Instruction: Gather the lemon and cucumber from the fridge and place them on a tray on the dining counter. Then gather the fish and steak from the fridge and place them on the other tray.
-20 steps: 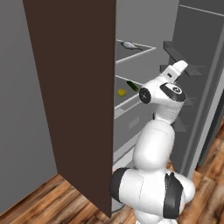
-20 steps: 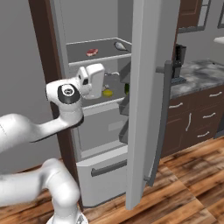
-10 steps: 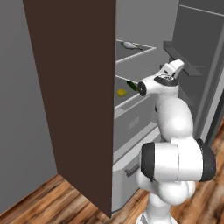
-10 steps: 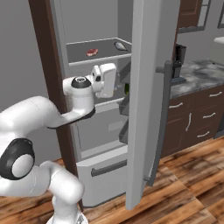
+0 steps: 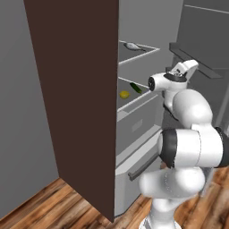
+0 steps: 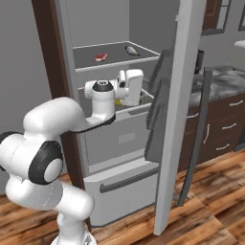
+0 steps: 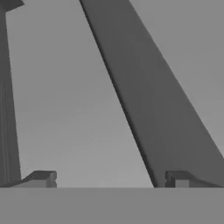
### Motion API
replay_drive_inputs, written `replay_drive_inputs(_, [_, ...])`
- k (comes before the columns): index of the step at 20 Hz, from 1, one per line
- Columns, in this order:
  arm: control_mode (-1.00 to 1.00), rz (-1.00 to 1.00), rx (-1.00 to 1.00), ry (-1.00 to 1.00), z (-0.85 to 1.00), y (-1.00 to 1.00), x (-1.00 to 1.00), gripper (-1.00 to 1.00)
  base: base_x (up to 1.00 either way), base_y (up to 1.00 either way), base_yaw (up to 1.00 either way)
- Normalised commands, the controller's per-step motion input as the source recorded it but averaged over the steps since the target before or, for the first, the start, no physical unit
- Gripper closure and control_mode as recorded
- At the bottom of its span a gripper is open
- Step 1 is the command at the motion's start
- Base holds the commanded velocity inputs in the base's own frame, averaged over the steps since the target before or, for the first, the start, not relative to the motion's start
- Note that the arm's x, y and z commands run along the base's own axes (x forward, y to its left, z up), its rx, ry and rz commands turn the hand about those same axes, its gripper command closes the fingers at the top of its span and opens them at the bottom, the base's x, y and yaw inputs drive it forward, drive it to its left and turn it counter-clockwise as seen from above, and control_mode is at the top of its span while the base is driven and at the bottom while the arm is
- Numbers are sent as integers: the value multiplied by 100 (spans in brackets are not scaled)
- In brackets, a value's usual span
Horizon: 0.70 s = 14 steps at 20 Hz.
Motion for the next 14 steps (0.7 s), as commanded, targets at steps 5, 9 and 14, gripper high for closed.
replay_drive_inputs(5, [-100,-11,4,0,-7,-86,0,-100,0,0,0])
replay_drive_inputs(9, [-100,-8,4,0,-1,-85,1,-100,0,0,0])
replay_drive_inputs(14, [-100,-3,3,0,0,-78,3,-100,0,0,0])
